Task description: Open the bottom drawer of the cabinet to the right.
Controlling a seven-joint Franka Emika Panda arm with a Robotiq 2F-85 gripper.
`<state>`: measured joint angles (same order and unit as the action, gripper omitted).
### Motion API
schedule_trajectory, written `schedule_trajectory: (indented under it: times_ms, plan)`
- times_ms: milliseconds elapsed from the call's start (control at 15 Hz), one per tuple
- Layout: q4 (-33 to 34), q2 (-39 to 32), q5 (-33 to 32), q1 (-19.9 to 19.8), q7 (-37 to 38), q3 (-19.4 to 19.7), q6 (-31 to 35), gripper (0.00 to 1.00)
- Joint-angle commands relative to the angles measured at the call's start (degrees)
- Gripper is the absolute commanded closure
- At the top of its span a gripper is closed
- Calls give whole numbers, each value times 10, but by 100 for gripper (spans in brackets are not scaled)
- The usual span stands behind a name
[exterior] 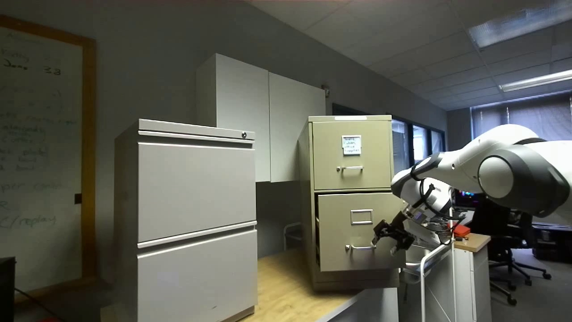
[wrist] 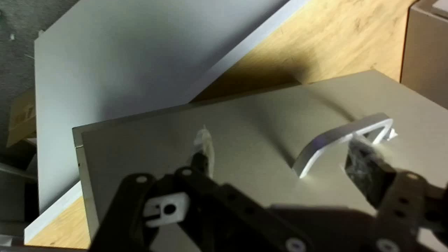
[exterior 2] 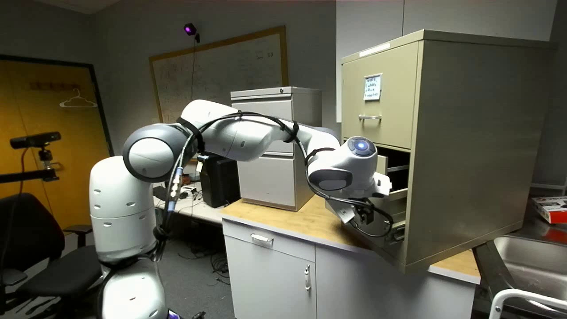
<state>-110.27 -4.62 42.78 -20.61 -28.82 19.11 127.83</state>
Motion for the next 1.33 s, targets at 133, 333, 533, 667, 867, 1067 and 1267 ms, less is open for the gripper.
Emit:
schedule_trajectory:
  times_ms: [133,333,533,667,867,1067,1267]
  plan:
    - [70,-64,106,-34,-12,-3,-65,0]
    - [98,-97,127,-40,7,-8,-100,0]
    - [121,-123,131,-42,29,-12,-123,0]
    - [134,-134,126,-41,51,-13,-129,0]
    - [139,-134,109,-35,82,-12,-124,0]
    - [138,-131,35,-14,147,-7,-97,29]
    - [138,-118,-54,4,233,-8,-86,41]
